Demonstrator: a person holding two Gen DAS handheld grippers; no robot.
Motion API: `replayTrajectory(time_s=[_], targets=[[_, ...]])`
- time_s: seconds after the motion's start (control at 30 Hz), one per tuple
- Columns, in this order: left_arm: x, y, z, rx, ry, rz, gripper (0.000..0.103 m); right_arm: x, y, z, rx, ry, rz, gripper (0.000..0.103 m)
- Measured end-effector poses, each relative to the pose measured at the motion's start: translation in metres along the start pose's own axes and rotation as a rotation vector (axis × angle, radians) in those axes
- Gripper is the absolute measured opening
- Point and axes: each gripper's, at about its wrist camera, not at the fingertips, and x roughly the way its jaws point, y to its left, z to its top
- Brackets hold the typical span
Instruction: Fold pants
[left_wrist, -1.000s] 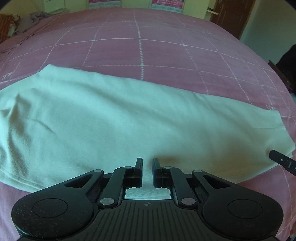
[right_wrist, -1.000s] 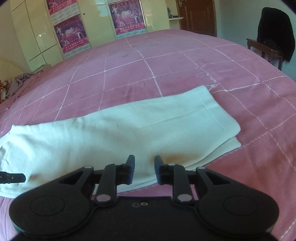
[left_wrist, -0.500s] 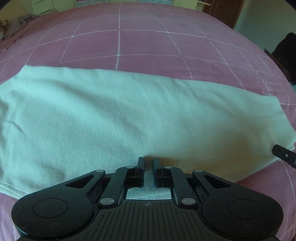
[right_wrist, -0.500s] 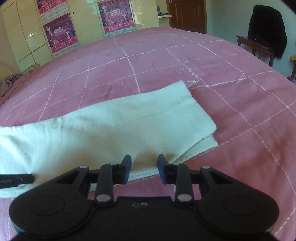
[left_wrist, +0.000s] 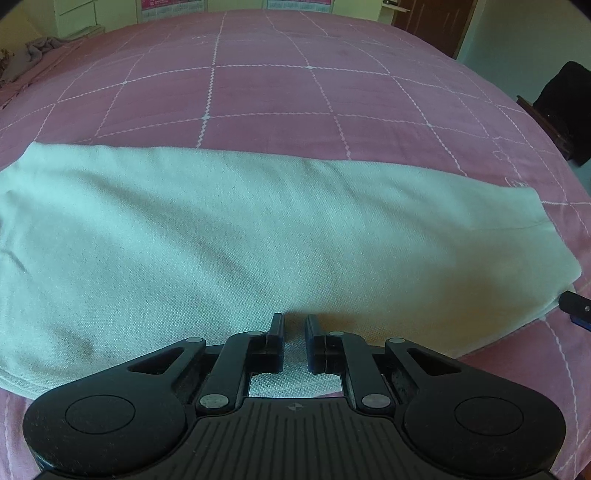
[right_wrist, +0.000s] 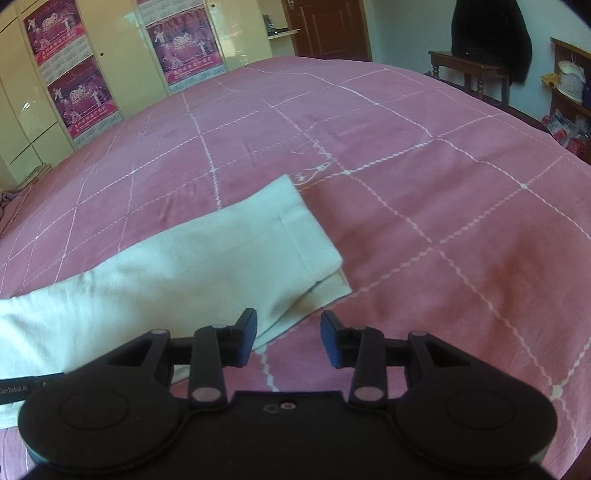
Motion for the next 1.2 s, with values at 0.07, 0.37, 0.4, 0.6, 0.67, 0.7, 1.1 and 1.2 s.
replayTrajectory(time_s=[0.07, 0.37, 0.4, 0.6, 0.67, 0.7, 1.1, 1.2], targets=[[0.0, 0.001, 0.001, 0.002, -0.002, -0.001, 0.012, 0.0, -0.006, 0.001, 0.027, -0.002, -0.009, 0.039], [-0.004, -0.002, 0.016, 0.041, -0.048, 0.029, 0.013, 0.005, 0.05, 0.014, -0.163, -0.065, 0.079, 0.039], [0.0, 0.0, 0.022, 0.039, -0.043, 0.031, 0.013, 0.01, 0.061, 0.015, -0.177, -0.056, 0.097, 0.038], [0.024, 0.014, 0.051, 0.022, -0.056, 0.082, 0.013, 0.046, 0.138, 0.022, -0.288, -0.026, 0.216, 0.035], [0.033, 0.02, 0.057, 0.024, -0.056, 0.094, 0.013, 0.06, 0.161, 0.023, -0.309, 0.001, 0.248, 0.032], [0.036, 0.023, 0.058, 0.025, -0.061, 0.1, 0.013, 0.068, 0.17, 0.022, -0.331, 0.014, 0.249, 0.031], [0.052, 0.079, 0.085, 0.032, -0.088, 0.169, 0.013, 0.105, 0.124, 0.042, -0.452, -0.03, 0.02, 0.019], [0.054, 0.088, 0.085, 0.025, -0.098, 0.211, 0.013, 0.108, 0.096, 0.049, -0.433, -0.038, -0.024, 0.019]])
